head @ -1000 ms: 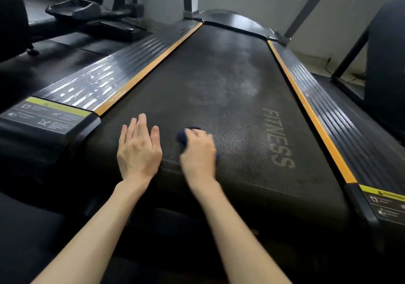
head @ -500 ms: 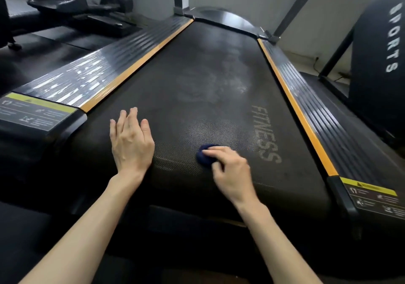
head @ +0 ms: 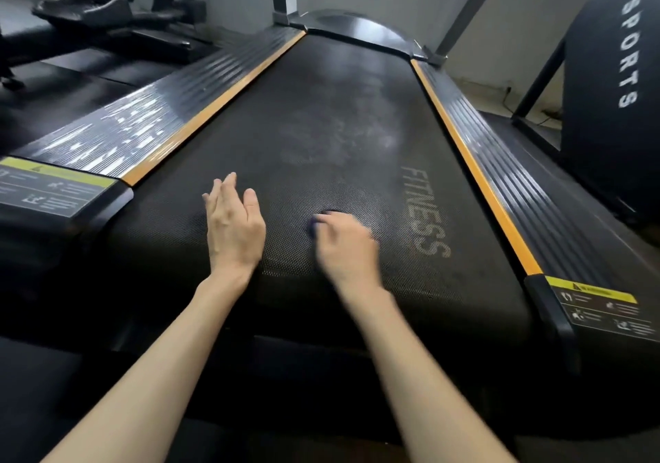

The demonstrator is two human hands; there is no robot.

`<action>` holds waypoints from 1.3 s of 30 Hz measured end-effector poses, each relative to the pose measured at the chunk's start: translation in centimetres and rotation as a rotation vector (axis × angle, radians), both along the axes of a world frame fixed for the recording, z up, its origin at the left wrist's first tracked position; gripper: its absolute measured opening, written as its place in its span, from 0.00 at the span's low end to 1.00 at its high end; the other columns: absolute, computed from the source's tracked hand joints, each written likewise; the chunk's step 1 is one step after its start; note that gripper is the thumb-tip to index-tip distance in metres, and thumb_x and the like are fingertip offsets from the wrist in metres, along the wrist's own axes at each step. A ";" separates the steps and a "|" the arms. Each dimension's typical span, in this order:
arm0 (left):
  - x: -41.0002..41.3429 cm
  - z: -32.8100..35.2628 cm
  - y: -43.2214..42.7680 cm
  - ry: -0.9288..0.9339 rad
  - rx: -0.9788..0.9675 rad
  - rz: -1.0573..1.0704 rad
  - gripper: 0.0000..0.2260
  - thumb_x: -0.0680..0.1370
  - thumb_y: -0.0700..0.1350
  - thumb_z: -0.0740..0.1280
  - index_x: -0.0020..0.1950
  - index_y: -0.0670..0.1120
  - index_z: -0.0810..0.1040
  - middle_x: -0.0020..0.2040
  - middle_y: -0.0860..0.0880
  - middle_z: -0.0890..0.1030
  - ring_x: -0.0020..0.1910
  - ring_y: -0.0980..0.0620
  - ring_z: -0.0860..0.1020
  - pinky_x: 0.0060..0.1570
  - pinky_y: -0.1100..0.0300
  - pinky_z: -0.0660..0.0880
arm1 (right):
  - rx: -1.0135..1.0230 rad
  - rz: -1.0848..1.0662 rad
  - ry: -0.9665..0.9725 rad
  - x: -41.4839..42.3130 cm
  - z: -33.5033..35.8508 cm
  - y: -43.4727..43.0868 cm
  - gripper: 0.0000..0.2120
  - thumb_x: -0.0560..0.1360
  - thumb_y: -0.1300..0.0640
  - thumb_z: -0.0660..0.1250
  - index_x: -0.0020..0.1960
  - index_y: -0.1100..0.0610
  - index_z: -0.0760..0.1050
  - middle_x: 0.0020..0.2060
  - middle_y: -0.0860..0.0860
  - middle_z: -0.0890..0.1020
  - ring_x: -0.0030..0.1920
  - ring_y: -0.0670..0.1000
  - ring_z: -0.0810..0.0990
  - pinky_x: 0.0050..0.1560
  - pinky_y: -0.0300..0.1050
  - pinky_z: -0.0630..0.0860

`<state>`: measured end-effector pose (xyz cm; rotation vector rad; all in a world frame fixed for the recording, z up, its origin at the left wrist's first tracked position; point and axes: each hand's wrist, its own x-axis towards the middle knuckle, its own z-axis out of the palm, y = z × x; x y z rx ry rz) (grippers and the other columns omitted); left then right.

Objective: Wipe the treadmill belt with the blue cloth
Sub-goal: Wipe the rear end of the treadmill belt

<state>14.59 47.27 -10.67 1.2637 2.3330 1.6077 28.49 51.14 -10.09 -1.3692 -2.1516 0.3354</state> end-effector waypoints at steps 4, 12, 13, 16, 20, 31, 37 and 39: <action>-0.6 -0.5 -0.1 0.043 0.012 0.003 0.18 0.82 0.42 0.53 0.69 0.36 0.65 0.68 0.38 0.69 0.71 0.43 0.62 0.73 0.53 0.46 | -0.040 0.312 0.037 -5.8 0.5 -1.4 0.11 0.77 0.59 0.62 0.56 0.56 0.81 0.57 0.51 0.80 0.56 0.57 0.77 0.57 0.48 0.72; -0.6 -0.3 0.0 0.012 0.023 0.023 0.18 0.82 0.42 0.52 0.70 0.36 0.64 0.69 0.38 0.69 0.72 0.44 0.61 0.73 0.54 0.46 | -0.115 -0.521 0.022 14.9 2.0 4.9 0.14 0.79 0.59 0.60 0.61 0.54 0.78 0.61 0.56 0.78 0.60 0.60 0.74 0.57 0.46 0.68; -0.6 -0.4 0.1 0.010 0.016 0.027 0.18 0.82 0.43 0.52 0.70 0.36 0.64 0.69 0.38 0.69 0.73 0.44 0.60 0.73 0.54 0.46 | -0.116 -0.564 -0.002 14.2 1.8 4.9 0.14 0.79 0.59 0.60 0.62 0.54 0.77 0.62 0.57 0.77 0.61 0.61 0.73 0.59 0.49 0.68; -0.4 -0.7 0.4 0.048 -0.008 0.040 0.19 0.82 0.44 0.52 0.70 0.37 0.64 0.70 0.39 0.68 0.74 0.45 0.58 0.74 0.55 0.45 | -0.031 -0.328 -0.023 7.3 0.7 2.7 0.15 0.78 0.60 0.60 0.63 0.54 0.76 0.64 0.52 0.75 0.63 0.56 0.72 0.60 0.47 0.66; -0.3 -0.9 0.6 0.103 -0.057 0.079 0.20 0.82 0.46 0.51 0.71 0.37 0.63 0.69 0.38 0.69 0.74 0.46 0.56 0.74 0.54 0.43 | 0.042 0.146 -0.017 2.3 -0.4 0.3 0.14 0.77 0.61 0.63 0.61 0.54 0.78 0.61 0.50 0.78 0.60 0.52 0.76 0.59 0.42 0.68; 0.2 -1.2 1.2 0.207 -0.158 0.113 0.21 0.82 0.48 0.50 0.70 0.36 0.62 0.69 0.37 0.68 0.74 0.44 0.55 0.74 0.51 0.46 | 0.044 -0.299 -0.054 5.8 -0.5 2.2 0.17 0.75 0.64 0.59 0.61 0.56 0.76 0.60 0.56 0.75 0.60 0.59 0.73 0.56 0.48 0.67; -0.2 -1.4 1.3 0.215 -0.197 0.148 0.22 0.82 0.49 0.50 0.71 0.37 0.62 0.69 0.38 0.68 0.75 0.44 0.54 0.74 0.50 0.45 | 0.007 0.138 -0.134 -0.9 -0.6 1.2 0.25 0.74 0.65 0.61 0.69 0.52 0.69 0.67 0.52 0.70 0.63 0.57 0.70 0.61 0.46 0.66; -0.3 -1.5 1.3 0.225 -0.226 0.143 0.22 0.81 0.49 0.49 0.70 0.37 0.62 0.70 0.38 0.68 0.75 0.44 0.54 0.74 0.50 0.44 | 0.042 0.007 -0.121 4.7 -0.4 2.4 0.23 0.74 0.65 0.61 0.67 0.52 0.72 0.65 0.50 0.73 0.62 0.55 0.72 0.58 0.44 0.68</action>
